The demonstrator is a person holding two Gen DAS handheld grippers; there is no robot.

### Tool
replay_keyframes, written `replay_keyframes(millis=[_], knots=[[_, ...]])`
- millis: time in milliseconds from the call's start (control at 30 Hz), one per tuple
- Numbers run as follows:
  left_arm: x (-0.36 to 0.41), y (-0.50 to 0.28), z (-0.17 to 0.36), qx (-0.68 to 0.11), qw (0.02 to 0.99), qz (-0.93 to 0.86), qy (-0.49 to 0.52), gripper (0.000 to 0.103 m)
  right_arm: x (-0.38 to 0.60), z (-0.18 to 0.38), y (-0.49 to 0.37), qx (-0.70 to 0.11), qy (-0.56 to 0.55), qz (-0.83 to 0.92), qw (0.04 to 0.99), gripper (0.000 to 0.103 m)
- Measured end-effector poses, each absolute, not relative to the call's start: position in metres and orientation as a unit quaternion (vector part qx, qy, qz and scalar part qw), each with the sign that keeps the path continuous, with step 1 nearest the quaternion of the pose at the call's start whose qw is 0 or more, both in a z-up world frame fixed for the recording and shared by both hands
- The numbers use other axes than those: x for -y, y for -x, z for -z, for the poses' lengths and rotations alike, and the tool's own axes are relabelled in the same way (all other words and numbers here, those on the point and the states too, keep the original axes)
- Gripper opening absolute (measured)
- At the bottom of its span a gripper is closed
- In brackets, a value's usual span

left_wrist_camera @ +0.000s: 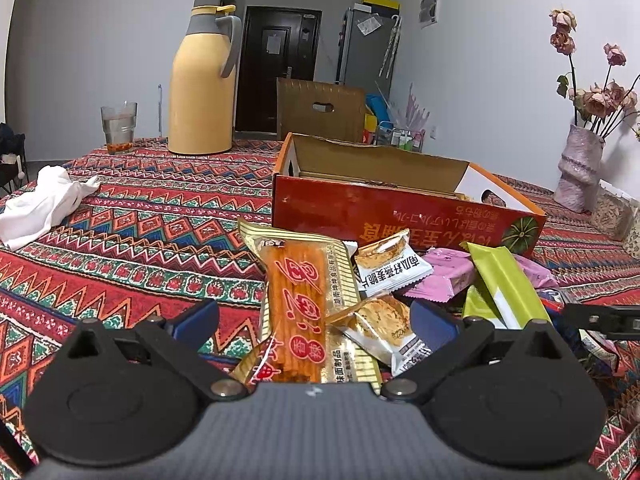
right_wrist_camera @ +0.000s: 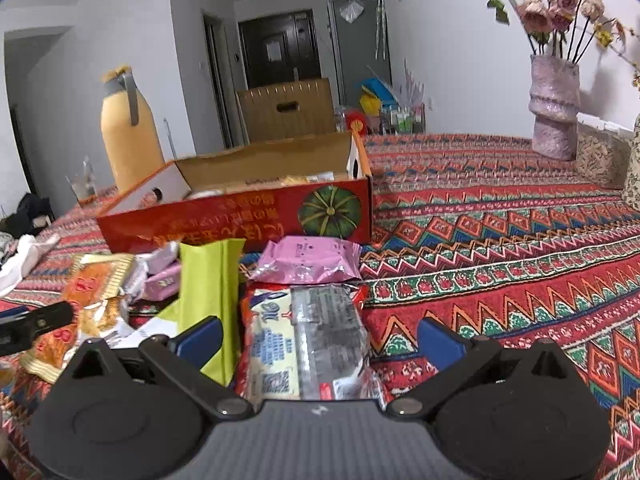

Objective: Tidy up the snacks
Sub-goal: 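Grasp a white milk-biscuit packet from the pile with the right tool, then grasp the orange-red stick snack packet with the left tool while the right holds its packet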

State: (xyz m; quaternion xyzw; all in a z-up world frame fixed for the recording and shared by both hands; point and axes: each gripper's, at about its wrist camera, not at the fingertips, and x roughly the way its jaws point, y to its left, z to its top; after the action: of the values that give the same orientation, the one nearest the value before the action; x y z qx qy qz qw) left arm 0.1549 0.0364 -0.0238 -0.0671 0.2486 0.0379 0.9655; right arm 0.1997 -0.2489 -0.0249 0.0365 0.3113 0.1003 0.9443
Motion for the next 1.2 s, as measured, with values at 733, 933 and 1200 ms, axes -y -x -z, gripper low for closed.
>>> replay_keyframes(millis=[733, 933, 1200], knots=[[-0.039, -0.157, 0.025, -0.254, 0.964, -0.035, 0.072, 0.103, 0.241, 0.036, -0.206, -0.282, -0.012, -0.109, 0.953, 0.059], [-0.038, -0.157, 0.025, -0.257, 0.963, -0.046, 0.069, 0.103, 0.262, 0.03, -0.192, -0.23, -0.065, -0.087, 0.967, 0.059], [-0.04, -0.162, 0.018, -0.285, 0.955, -0.068, 0.039, 0.103, 0.271, 0.03, -0.196, -0.236, -0.086, -0.092, 0.964, 0.059]])
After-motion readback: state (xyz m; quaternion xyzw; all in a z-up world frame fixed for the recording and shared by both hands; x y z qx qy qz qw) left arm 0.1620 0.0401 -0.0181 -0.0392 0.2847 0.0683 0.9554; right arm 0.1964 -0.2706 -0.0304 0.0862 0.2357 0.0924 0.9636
